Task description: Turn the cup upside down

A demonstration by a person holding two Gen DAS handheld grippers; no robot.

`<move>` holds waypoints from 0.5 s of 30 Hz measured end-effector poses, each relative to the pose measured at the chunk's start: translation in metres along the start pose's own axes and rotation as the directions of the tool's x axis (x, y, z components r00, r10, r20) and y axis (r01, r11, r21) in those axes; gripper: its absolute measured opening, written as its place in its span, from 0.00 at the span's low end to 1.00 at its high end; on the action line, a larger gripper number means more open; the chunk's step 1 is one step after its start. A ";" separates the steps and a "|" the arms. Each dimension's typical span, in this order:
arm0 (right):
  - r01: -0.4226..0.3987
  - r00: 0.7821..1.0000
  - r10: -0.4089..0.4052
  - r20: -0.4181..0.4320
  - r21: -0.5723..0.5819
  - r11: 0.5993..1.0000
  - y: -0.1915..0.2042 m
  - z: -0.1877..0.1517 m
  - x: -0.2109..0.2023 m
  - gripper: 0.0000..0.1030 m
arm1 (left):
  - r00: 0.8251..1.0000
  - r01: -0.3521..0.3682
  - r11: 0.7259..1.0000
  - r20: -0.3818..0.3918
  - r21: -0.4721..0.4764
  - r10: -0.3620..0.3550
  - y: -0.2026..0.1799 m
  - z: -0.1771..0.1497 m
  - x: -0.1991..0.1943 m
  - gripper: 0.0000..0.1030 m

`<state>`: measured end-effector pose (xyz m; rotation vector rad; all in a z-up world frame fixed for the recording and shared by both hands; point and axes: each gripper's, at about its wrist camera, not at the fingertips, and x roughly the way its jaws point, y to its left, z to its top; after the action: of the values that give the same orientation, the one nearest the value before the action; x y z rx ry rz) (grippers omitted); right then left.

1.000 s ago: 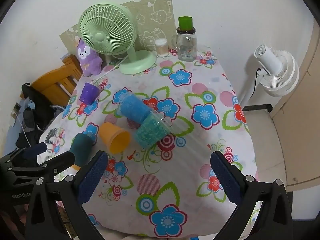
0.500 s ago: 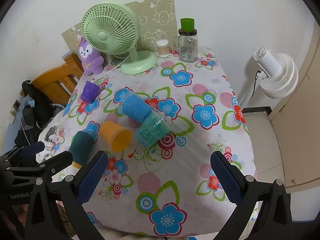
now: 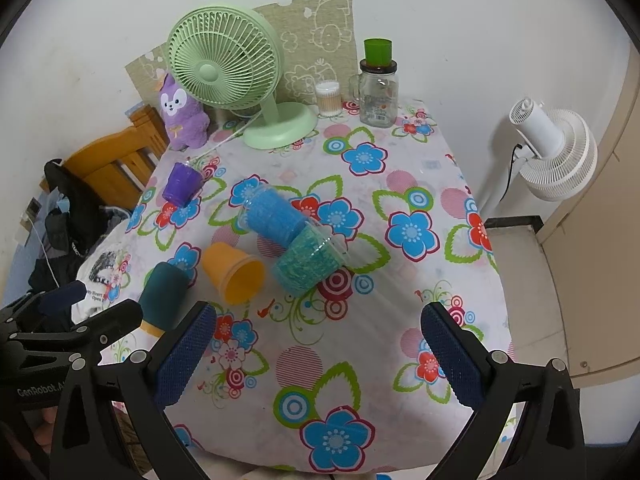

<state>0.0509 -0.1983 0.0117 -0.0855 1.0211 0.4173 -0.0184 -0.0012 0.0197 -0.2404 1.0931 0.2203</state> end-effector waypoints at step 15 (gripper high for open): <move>0.003 1.000 -0.004 -0.013 -0.035 0.999 -0.001 0.007 0.003 1.00 | 1.000 -0.008 1.000 -0.005 -0.006 0.008 -0.004 0.005 0.003 0.99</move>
<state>0.0583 -0.1961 0.0129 -0.1214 1.0269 0.4319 -0.0115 -0.0033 0.0200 -0.2422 1.0988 0.2300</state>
